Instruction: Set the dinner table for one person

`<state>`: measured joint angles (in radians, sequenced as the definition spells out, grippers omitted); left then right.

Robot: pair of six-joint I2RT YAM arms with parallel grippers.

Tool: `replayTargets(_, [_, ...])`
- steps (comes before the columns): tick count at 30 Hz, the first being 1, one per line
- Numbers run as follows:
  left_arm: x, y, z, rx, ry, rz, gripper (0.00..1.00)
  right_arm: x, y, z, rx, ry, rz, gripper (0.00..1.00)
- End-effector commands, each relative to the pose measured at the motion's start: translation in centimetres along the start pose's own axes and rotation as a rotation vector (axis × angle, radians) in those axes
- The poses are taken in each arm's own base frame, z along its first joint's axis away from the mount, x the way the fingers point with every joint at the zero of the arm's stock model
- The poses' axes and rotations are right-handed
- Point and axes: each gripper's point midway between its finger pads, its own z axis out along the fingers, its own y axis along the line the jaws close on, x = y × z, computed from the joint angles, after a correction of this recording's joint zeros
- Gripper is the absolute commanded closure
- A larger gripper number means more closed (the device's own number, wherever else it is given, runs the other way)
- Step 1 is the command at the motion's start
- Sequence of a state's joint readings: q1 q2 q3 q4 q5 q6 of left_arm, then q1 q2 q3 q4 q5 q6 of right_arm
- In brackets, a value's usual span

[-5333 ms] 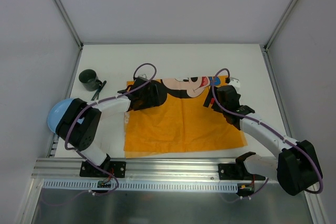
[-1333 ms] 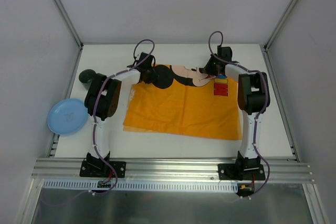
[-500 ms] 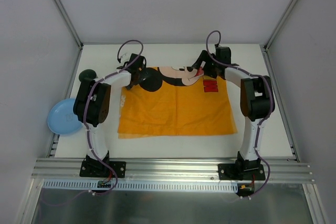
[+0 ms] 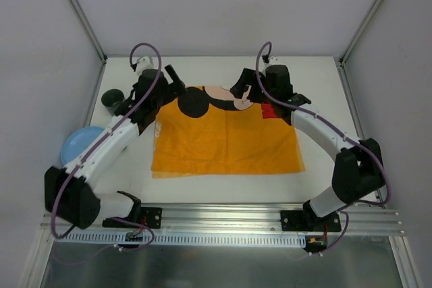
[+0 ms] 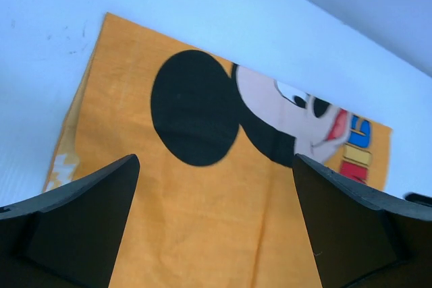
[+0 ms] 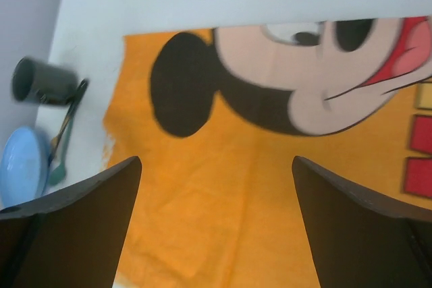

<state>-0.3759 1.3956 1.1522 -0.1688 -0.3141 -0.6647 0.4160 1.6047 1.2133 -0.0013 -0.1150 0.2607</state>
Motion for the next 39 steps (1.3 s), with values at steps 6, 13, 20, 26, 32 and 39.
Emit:
replayTargets(6, [1.9, 8.3, -10.3, -0.077, -0.145, 0.011, 0.02, 8.4, 8.9, -3.7, -0.144, 0.063, -0.037, 0.01])
replayTargets(13, [4.3, 19.9, -15.1, -0.504, -0.266, -0.21, 0.03, 14.3, 12.0, -3.9, -0.14, 0.143, -0.134, 0.01])
replayTargets(20, [8.5, 27.3, -17.0, -0.78, -0.319, -0.354, 0.03, 18.0, 10.9, -4.7, -0.142, 0.187, -0.142, 0.01])
replayTargets(26, [12.7, 28.2, -14.6, -0.742, -0.257, -0.486, 0.01, 21.1, 9.5, -4.9, -0.165, 0.233, -0.129, 0.01])
replayTargets(32, [10.6, 22.2, -10.1, -0.355, -0.208, -0.403, 0.01, 22.6, 8.1, -4.8, -0.163, 0.248, -0.153, 0.01])
replayTargets(39, [9.5, 19.5, -7.5, -0.041, -0.17, -0.491, 0.01, 23.5, 7.0, -4.8, -0.154, 0.258, -0.18, 0.01])
